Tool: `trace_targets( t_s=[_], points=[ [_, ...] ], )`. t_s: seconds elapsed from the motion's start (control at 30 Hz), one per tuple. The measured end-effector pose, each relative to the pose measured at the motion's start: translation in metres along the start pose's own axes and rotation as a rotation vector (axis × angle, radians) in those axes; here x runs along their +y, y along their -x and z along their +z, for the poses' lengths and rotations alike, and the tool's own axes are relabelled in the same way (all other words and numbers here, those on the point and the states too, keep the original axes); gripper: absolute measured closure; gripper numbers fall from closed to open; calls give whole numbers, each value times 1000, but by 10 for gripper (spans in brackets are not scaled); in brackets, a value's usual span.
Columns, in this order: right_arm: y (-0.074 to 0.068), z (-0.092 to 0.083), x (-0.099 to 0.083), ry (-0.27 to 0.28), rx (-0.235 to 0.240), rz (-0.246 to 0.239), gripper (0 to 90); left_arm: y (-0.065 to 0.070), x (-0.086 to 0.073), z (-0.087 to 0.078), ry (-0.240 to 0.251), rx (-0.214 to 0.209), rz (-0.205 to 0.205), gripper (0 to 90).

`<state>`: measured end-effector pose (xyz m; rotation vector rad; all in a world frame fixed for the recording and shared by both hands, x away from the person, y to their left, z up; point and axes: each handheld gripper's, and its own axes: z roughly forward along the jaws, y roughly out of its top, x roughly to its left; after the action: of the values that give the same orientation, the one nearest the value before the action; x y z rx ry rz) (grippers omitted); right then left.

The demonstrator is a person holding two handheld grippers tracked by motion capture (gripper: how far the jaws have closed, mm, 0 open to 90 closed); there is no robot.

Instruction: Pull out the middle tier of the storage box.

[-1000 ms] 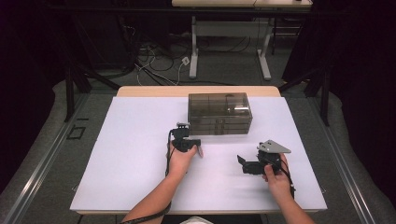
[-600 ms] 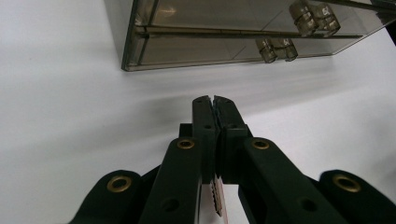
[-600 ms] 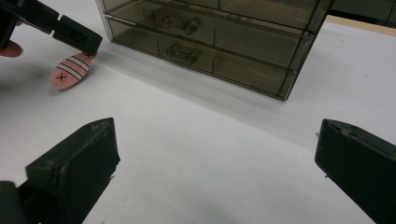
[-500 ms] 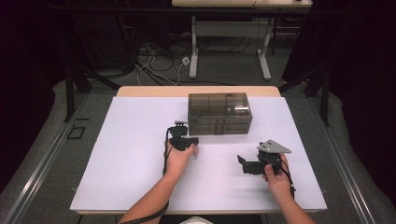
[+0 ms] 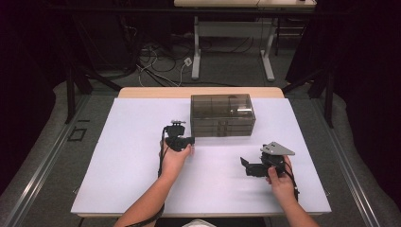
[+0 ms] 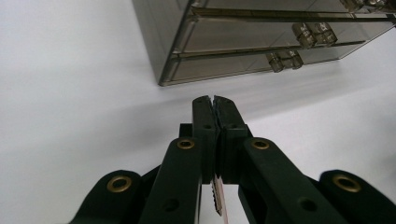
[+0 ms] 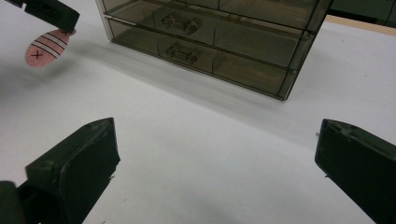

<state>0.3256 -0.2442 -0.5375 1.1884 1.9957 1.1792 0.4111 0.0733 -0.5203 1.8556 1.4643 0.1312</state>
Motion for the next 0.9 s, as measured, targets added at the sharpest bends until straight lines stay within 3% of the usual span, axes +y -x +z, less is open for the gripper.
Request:
trace_targets(
  t_s=[0.63, 0.9],
  points=[
    [1, 1, -1, -7, 5, 4, 0, -23, -5, -31, 36, -2, -15, 883],
    [0, 2, -1, -9, 7, 3, 0, -37, -15, -37, 53, 24, -20, 883]
  ],
)
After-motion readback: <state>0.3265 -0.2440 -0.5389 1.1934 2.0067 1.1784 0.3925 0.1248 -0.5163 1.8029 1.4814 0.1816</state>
